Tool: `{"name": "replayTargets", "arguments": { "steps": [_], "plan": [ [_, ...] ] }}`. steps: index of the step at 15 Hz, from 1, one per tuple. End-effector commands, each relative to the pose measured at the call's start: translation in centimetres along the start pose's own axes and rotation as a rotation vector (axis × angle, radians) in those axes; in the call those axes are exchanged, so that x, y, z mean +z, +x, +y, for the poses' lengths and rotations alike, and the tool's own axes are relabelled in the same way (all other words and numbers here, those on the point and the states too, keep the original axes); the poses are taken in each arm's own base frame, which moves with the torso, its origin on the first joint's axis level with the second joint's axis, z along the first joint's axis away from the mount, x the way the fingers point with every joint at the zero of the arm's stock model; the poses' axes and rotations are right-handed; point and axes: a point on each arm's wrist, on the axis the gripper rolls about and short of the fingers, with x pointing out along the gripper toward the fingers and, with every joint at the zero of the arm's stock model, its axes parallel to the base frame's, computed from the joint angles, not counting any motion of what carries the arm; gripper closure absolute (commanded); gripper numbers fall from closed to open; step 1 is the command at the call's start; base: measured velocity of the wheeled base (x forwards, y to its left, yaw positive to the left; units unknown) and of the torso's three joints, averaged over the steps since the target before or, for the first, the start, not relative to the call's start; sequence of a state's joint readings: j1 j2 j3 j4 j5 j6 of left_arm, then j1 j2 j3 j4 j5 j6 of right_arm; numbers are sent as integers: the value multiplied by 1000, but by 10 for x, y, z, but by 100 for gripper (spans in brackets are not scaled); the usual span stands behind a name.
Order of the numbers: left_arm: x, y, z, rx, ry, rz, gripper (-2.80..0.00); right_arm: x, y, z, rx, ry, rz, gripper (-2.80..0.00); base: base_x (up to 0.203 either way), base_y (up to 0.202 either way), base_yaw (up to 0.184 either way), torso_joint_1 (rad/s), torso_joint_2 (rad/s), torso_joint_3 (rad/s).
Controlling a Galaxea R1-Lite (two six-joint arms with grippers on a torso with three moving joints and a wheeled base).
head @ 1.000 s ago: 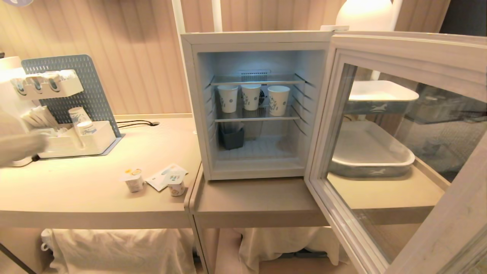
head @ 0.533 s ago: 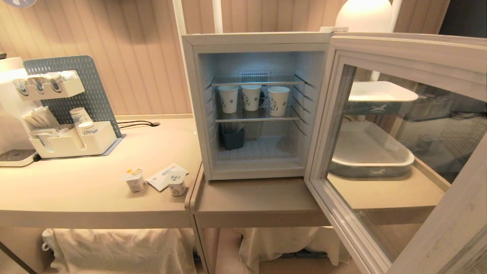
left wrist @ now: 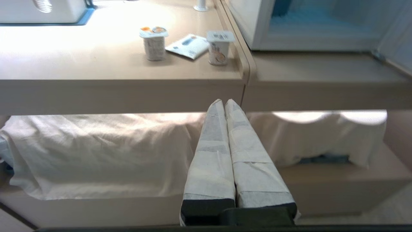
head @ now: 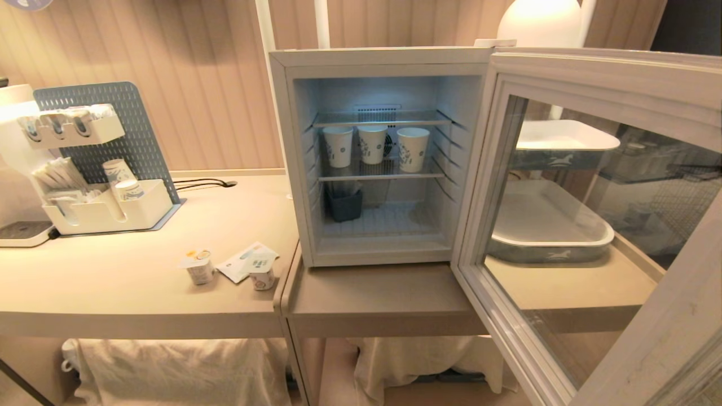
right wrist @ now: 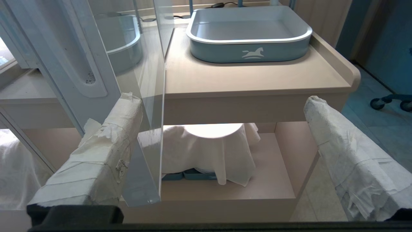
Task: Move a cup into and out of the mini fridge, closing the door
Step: Put the yoghurt in the freezer
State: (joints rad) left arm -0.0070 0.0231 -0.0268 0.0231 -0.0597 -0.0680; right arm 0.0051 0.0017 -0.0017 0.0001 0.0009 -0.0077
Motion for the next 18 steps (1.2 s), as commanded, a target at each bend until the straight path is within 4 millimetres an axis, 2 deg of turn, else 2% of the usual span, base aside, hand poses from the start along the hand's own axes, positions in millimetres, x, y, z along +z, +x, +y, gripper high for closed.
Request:
{"name": "replayTargets", "arguments": {
  "steps": [1, 3, 5, 6, 9, 14, 16, 17, 18],
  "plan": [
    [1, -1, 0, 19, -55, -51, 0, 0, 0, 0, 2, 0, 1, -280, 0, 0, 0, 0, 0, 0],
    [2, -2, 0, 36, 15, -47, 0, 0, 0, 0, 2, -2, 0, -280, 0, 0, 0, 0, 0, 0],
    [-3, -1, 1, 40, 207, -17, 0, 0, 0, 0, 2, 0, 0, -280, 0, 0, 0, 0, 0, 0],
    [-5, -1, 0, 15, 234, -2, 0, 0, 0, 0, 2, 0, 0, -280, 0, 0, 0, 0, 0, 0],
    [-4, -1, 1, 27, 130, -8, 0, 0, 0, 0, 2, 0, 0, -280, -17, 0, 0, 2, 1, -1],
    [-5, -1, 1, 33, 143, -7, 0, 0, 0, 0, 2, 0, 3, -280, -178, 0, 1, 0, 2, 2],
    [-4, -1, 1, 33, 143, -7, 0, 0, 0, 0, 0, 2, 1, -280, -68, 0, -1, -1, -1, 5],
    [-4, -1, 1, 33, 144, -8, 0, 0, 0, 0, 0, 0, 1, 0, 0, 0, 0, 0, 0, 0],
    [-4, -1, 1, 33, 143, -8, 0, 0, 0, 0, 0, 0, 1, 0, 0, 0, 0, 0, 0, 0]
  ]
}}
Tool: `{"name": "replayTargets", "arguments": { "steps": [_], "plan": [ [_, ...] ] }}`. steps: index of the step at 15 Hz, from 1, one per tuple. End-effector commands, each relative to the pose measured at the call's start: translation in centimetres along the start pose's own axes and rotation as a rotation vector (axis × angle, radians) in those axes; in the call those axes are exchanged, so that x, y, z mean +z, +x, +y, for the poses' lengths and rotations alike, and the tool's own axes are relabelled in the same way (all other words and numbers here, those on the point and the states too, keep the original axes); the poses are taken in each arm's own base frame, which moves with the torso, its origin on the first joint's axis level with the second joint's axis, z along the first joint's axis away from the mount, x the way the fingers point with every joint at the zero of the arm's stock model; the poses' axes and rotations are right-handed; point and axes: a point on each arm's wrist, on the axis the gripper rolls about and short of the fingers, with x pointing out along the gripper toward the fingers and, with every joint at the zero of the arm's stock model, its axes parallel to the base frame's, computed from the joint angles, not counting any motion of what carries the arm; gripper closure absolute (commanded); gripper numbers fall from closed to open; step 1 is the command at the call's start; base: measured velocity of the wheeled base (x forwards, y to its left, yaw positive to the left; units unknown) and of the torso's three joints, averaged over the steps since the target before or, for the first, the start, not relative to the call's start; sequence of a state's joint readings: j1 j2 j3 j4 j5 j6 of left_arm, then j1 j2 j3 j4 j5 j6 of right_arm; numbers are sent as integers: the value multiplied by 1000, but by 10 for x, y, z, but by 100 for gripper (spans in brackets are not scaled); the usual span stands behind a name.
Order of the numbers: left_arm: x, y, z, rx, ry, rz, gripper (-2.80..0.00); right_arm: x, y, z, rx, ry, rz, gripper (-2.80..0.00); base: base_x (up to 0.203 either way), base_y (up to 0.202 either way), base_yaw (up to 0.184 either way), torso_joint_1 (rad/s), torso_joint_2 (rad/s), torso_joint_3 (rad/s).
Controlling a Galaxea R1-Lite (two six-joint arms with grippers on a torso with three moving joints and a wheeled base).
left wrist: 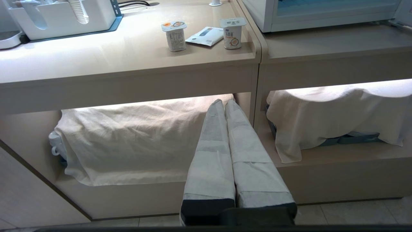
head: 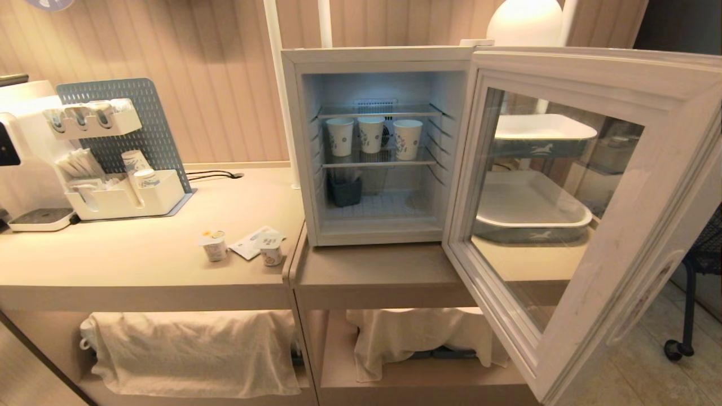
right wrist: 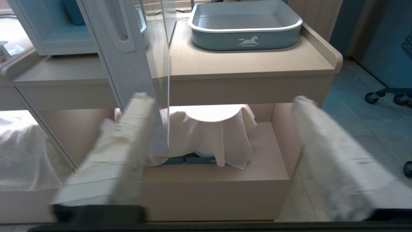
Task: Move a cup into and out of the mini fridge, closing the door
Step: Put the yoghurt in the freezer
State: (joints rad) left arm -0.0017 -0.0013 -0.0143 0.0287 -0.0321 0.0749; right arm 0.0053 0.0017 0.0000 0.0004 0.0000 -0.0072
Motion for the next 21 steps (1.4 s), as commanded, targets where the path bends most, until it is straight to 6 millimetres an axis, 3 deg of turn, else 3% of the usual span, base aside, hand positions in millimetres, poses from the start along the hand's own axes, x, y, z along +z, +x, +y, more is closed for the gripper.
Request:
{"name": "replayTargets", "arguments": {
  "steps": [1, 12, 21],
  "plan": [
    [0, 0, 0, -1, 0, -1, 0, 0, 0, 0, 1, 1, -1, 0, 0, 0, 0, 0, 0, 0],
    [0, 0, 0, 0, 0, 1, 0, 0, 0, 0, 1, 0, -1, 0, -42, 0, 0, 2, 1, 0],
    [1, 0, 0, 3, -6, -1, 0, 0, 0, 0, 1, 0, 1, 0, -1, 175, 0, 3, 6, 4]
  ]
}}
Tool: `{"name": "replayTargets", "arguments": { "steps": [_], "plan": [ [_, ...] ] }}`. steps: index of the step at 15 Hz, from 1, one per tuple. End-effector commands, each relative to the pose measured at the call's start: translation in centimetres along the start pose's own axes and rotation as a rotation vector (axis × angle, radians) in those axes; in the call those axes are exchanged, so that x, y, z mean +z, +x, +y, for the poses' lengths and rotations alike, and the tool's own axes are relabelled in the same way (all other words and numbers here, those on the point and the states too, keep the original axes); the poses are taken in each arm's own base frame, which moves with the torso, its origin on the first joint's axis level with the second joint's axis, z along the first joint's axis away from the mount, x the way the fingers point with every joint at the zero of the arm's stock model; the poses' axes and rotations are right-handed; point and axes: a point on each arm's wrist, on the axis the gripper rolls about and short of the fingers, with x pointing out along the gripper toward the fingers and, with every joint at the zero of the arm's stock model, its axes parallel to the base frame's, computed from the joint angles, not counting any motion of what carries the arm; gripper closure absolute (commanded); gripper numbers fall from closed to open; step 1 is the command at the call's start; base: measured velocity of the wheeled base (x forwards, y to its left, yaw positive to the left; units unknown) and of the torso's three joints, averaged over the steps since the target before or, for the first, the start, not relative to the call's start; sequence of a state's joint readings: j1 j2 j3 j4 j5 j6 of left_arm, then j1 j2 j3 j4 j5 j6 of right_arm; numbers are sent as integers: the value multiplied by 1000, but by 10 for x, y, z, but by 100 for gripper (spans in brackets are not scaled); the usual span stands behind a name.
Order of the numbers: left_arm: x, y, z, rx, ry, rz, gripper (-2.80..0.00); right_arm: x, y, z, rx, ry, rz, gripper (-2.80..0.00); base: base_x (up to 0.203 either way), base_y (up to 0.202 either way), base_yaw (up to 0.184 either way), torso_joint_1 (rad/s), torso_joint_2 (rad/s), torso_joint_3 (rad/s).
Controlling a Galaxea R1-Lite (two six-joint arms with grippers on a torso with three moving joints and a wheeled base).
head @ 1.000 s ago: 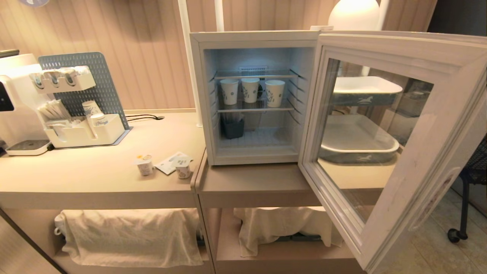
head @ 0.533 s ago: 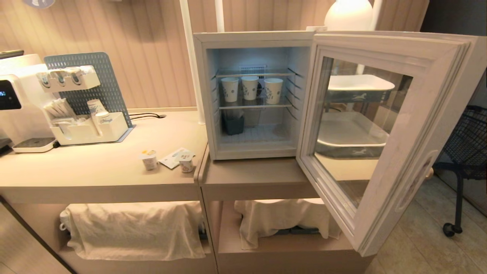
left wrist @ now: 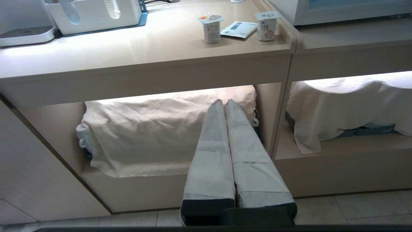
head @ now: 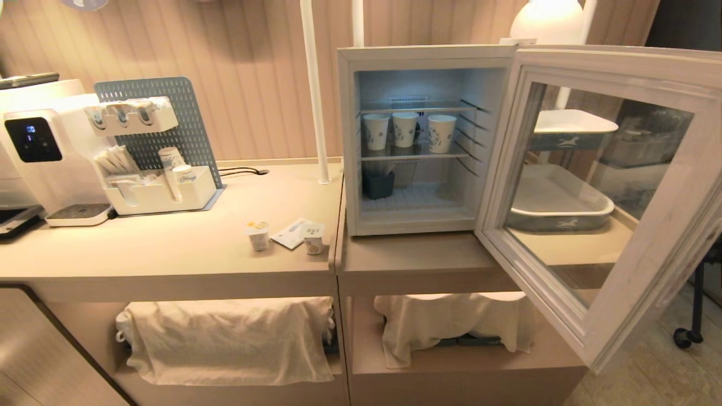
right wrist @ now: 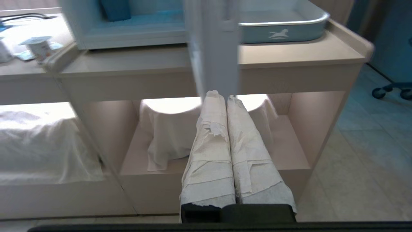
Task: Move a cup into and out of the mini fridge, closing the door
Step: Put the yoghurt in the freezer
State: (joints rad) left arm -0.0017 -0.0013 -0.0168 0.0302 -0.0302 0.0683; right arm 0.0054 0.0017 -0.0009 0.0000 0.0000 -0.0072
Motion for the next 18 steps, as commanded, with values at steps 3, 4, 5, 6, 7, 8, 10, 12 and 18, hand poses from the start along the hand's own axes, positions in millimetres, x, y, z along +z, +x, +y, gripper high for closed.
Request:
{"name": "replayTargets", "arguments": {
  "steps": [3, 4, 5, 6, 7, 8, 10, 12, 18],
  "plan": [
    [0, 0, 0, 0, 1, 0, 0, 0, 0, 0, 1, 0, 2, 0, 0, 190, 0, 1, 5, 5],
    [0, 0, 0, 0, 1, -2, 0, 0, 0, 0, 1, 0, 2, 0, 0, 192, -2, 7, 0, 5],
    [0, 0, 0, 0, 1, 1, 0, 0, 0, 0, 1, 0, 2, 0, 0, 193, 1, 6, 7, 7],
    [0, 0, 0, 0, 1, -1, 0, 0, 0, 0, 1, 0, 2, 0, 0, 190, 0, 2, 7, -2],
    [0, 0, 0, 0, 1, 0, 0, 0, 0, 0, 1, 0, 2, 0, 0, 191, -3, 0, 2, 9],
    [0, 0, 0, 0, 1, -2, 0, 0, 0, 0, 1, 0, 1, 0, 0, 193, 1, -2, 7, 5],
    [0, 0, 0, 0, -1, -3, 0, 0, 0, 0, 1, 0, 2, 0, 0, 191, -3, 4, 14, 6],
    [0, 0, 0, 0, 0, -1, 0, 0, 0, 0, 1, 0, 1, 0, 0, 192, 1, -9, 11, 4],
    [0, 0, 0, 1, -1, 2, 0, 0, 0, 0, 1, 0, 1, 0, 0, 155, 0, -1, 6, 4]
  ]
}}
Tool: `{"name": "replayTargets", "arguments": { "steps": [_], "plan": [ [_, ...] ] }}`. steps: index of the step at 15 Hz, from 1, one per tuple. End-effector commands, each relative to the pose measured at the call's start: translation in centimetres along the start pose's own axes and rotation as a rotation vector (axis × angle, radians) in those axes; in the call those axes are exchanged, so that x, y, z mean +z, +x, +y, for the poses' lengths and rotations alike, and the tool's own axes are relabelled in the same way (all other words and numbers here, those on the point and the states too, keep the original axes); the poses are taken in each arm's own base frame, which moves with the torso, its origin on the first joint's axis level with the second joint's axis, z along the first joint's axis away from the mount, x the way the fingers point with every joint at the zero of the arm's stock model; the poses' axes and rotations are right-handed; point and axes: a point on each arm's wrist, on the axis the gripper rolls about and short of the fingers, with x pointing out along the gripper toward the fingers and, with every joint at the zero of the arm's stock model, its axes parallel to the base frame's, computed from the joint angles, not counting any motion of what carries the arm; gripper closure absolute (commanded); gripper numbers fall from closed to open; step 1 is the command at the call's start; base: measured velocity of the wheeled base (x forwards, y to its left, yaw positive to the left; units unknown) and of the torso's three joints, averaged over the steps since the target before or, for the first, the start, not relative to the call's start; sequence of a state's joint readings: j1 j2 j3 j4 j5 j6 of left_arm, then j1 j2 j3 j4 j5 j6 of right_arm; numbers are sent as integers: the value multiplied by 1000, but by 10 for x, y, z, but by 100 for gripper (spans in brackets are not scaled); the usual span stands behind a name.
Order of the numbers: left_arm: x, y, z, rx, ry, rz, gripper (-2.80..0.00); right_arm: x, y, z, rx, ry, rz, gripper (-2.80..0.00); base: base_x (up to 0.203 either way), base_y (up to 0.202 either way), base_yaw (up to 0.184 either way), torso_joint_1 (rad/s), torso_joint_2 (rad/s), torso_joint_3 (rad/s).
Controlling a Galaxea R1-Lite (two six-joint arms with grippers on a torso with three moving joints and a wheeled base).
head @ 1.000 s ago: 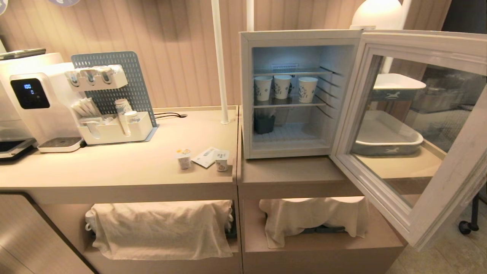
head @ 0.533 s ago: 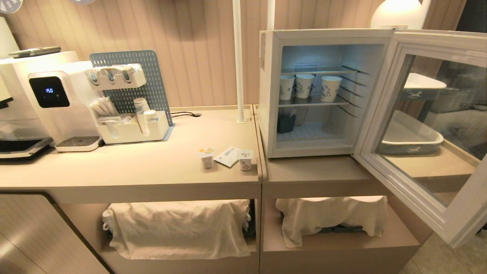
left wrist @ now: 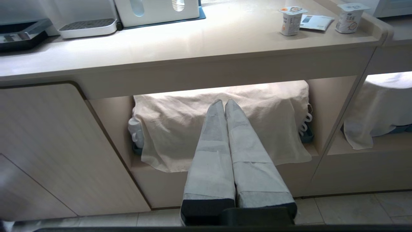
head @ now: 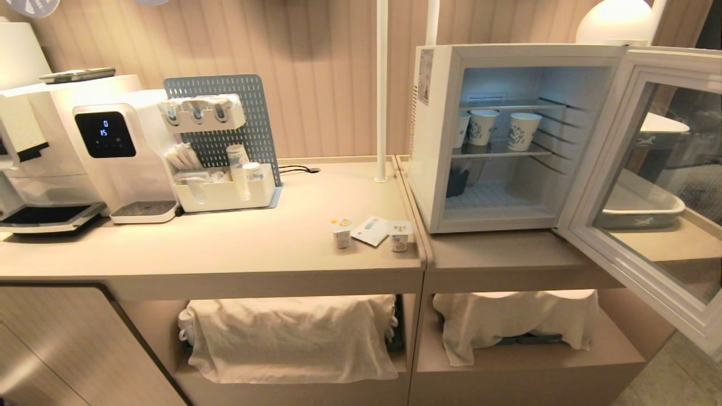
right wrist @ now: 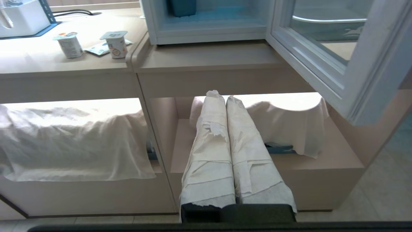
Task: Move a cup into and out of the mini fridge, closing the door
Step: Put the yoghurt in the freezer
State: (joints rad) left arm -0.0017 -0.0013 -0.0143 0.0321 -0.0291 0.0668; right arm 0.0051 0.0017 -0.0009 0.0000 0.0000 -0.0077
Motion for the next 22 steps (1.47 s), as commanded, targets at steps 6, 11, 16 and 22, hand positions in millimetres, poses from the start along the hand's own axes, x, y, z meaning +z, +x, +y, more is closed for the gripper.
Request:
{"name": "replayTargets", "arguments": {
  "steps": [6, 11, 16, 22],
  "plan": [
    [1, 0, 0, 0, 1, -1, 0, 0, 0, 0, 1, 0, 2, 0, 97, 2, -2, -1, 2, 3],
    [1, 0, 0, 0, 1, -8, 0, 0, 0, 0, 1, 0, 1, 0, 165, 0, 0, 2, 5, 5],
    [1, 0, 0, -1, 2, -6, 0, 0, 0, 0, 1, 0, 2, 0, -61, 69, 0, 1, 4, 2],
    [0, 0, 0, 0, 4, 3, 0, 0, 0, 0, 1, 0, 2, 0, -1, 144, -2, 0, 3, 5]
  ]
}}
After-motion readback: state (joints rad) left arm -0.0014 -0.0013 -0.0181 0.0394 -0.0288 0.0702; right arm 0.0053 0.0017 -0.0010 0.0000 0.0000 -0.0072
